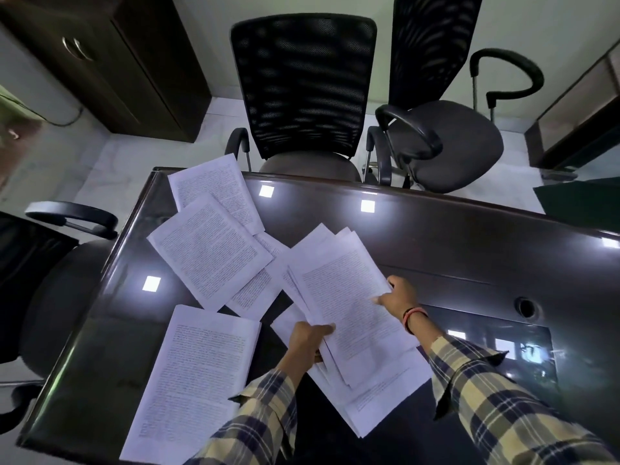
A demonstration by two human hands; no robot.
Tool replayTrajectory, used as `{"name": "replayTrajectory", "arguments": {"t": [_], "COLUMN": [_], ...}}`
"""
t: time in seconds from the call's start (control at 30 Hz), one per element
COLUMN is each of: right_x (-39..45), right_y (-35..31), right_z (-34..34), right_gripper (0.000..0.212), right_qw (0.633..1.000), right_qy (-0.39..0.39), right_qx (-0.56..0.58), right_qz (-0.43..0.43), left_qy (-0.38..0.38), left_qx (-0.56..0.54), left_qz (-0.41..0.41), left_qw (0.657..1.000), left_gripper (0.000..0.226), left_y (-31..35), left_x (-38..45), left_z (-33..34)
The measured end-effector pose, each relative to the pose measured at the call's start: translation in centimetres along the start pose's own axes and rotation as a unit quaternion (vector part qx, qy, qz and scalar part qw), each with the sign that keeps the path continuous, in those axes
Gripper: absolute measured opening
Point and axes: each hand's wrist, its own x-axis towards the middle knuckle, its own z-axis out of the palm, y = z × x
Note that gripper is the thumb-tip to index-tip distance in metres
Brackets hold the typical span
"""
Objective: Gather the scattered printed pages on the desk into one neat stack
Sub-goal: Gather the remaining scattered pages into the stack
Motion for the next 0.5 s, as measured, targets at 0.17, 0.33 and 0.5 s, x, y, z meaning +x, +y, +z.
{"name": "replayTrajectory", "arguments": {"t": [0.17, 0.33, 0.5], "right_x": [-0.7, -2.6, -4.7], "right_y": [1.0, 2.4, 5.1], "right_z": [-1.6, -2.6, -2.6], "right_gripper": [0.05, 0.034, 0.024], "right_qw": [0.998, 0.996, 0.987], "right_qy": [0.003, -0.037, -0.1], "right_qx": [-0.037, -0.063, -0.124], "right_qz": [-0.055, -0.054, -0.031], "left_qy": [0.149, 0.236, 0.207], "left_qx": [0.036, 0.041, 0.0], "left_qz": [0.017, -0.018, 0.062], "left_qw": [0.988, 0.971, 0.976], "left_gripper": [0.035, 0.057, 0.07], "left_y": [-1.2, -1.0, -2.2], "left_x": [-1.4, -4.4, -4.5], "left_z": [0.1, 1.7, 2.5]}}
